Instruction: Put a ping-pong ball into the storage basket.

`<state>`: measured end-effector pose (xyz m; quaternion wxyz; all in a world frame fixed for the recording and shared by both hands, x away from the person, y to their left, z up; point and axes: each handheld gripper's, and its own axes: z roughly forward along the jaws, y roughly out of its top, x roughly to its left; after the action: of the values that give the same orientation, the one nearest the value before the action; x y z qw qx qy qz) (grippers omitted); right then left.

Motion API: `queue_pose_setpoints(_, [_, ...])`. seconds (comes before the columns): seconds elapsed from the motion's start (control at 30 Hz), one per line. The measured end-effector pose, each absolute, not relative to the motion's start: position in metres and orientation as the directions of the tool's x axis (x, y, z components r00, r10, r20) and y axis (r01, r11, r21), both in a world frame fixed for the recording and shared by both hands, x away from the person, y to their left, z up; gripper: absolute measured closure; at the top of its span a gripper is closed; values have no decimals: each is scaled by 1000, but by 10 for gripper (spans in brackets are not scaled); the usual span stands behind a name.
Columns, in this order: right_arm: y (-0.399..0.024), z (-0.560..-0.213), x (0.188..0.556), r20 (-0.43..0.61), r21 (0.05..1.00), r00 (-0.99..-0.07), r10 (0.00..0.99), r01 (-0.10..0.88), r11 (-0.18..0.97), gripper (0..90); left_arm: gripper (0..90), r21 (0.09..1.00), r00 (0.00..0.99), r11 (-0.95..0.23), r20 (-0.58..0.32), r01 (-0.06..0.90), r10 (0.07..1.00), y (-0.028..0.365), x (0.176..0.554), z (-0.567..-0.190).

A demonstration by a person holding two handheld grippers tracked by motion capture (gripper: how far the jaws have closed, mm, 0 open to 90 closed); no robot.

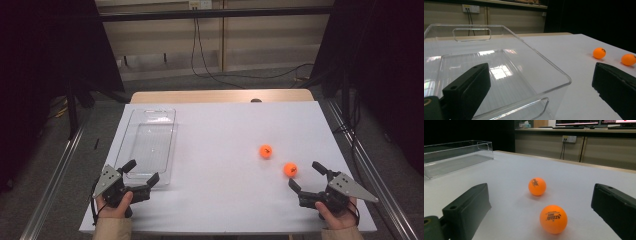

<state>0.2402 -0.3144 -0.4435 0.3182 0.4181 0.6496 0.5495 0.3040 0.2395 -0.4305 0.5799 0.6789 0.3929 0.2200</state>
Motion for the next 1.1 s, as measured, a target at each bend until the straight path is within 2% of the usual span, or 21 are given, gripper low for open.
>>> queue_pose_setpoints(1.1, [-312, -442, 241, 62, 979, -453, 890, 200, 33, 19, 16, 954, 632, -50, -155, 294, 759, 211, 305, -424])
